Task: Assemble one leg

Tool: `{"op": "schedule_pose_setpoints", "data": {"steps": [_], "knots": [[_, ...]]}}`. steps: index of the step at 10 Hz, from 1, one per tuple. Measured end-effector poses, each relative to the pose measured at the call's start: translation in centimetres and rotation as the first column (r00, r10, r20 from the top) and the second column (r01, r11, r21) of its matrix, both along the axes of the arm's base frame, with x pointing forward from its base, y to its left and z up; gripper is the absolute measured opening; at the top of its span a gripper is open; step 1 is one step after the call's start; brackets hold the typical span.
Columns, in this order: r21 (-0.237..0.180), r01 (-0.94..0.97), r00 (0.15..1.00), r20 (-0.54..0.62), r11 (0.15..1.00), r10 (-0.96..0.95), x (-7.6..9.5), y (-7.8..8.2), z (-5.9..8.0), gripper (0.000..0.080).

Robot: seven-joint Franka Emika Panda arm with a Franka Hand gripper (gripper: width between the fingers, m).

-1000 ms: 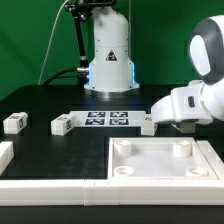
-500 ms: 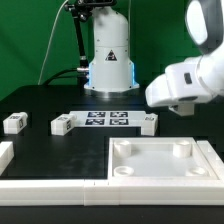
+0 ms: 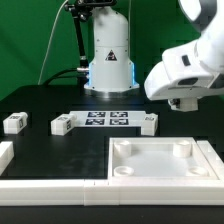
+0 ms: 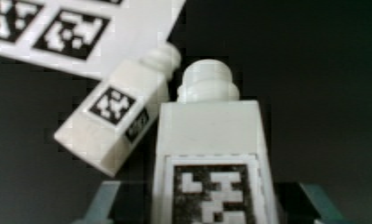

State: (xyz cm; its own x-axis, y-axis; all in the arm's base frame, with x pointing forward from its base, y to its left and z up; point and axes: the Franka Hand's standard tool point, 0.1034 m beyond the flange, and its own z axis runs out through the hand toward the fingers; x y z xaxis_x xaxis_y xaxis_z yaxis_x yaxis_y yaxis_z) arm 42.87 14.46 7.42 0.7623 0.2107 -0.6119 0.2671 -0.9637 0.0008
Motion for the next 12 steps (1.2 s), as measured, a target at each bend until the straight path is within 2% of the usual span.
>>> {"op": "schedule_pose_setpoints", "data": {"steps": [1,2,3,4,6,8,9,10,11,12], "knots": [[0.019,-0.003,0.998,0.06,1.0,0.002,0.2,0.0,0.1,0.0288],[0.052,-0.019,0.991,0.134,0.998,0.012,1.2,-0.2,0.4,0.0288],[0.079,-0.026,0.974,0.225,0.997,0.007,2.4,-0.7,1.4,0.0288],[0.093,-0.031,0.964,0.266,0.995,0.005,3.2,-1.3,2.2,0.0288],[0.139,-0.05,0.898,0.441,0.989,-0.016,5.6,-1.8,3.5,0.0288],[0.173,-0.093,0.825,0.565,0.981,-0.021,7.5,-2.0,3.9,0.0288],[0.191,-0.111,0.765,0.643,0.975,-0.039,7.7,-1.7,3.8,0.0288],[0.199,-0.121,0.733,0.678,0.973,-0.048,7.2,-1.8,3.5,0.0288],[0.207,-0.129,0.704,0.708,0.97,-0.057,7.4,-1.7,3.4,0.0288],[0.203,-0.139,0.708,0.705,0.969,-0.046,7.4,-1.9,3.2,0.0288]]}}
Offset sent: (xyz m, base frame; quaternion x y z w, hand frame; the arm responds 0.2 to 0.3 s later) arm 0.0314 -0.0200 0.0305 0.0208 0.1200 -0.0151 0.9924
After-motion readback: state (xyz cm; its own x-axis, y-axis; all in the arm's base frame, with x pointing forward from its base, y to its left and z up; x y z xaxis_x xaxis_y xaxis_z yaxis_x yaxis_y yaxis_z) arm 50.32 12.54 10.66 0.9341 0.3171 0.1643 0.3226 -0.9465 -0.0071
